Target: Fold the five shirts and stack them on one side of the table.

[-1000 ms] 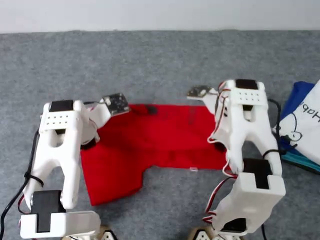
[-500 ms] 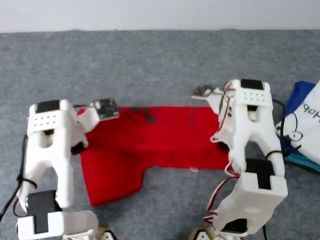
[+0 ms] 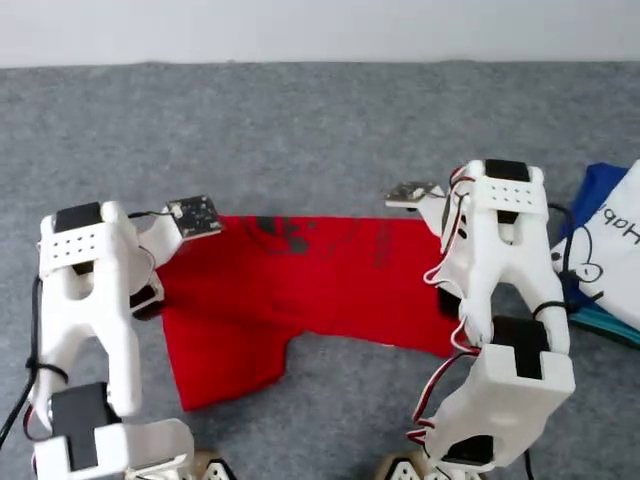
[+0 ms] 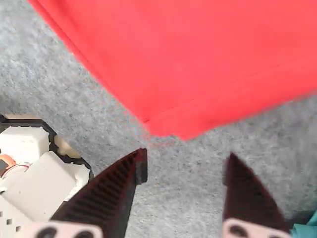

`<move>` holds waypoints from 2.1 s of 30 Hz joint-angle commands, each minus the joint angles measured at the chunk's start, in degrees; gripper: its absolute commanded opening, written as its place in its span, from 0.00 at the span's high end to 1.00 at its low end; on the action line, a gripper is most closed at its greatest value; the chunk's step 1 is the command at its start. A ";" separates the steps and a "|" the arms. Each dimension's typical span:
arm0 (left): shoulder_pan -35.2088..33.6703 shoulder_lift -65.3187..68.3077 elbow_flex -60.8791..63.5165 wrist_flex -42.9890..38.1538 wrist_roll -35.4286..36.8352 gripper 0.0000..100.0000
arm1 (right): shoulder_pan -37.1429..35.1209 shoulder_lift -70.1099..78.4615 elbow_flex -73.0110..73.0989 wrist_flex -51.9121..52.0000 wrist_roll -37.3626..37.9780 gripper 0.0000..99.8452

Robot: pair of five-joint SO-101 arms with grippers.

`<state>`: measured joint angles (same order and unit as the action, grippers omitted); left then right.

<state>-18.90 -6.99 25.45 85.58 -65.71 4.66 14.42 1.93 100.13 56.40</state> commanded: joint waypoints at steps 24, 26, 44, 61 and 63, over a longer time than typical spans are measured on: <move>-0.88 -30.68 5.67 3.52 19.08 0.99 | -6.46 2.15 -4.40 -24.48 -25.32 0.91; -0.88 -33.23 5.67 3.52 26.99 0.99 | -6.37 3.82 -4.40 -27.03 -26.81 0.91; -0.97 -43.52 11.91 -2.11 39.82 0.99 | -3.30 21.05 -19.87 -41.98 -29.98 0.91; -1.41 -43.69 11.30 -0.35 39.82 0.99 | -8.66 39.96 -73.85 -0.84 -27.25 0.91; -3.69 -43.69 10.07 2.02 40.00 0.99 | -10.24 40.22 -77.19 3.03 -27.34 0.91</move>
<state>-20.22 -49.45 37.93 85.58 -26.24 -3.60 55.03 -68.22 97.41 28.79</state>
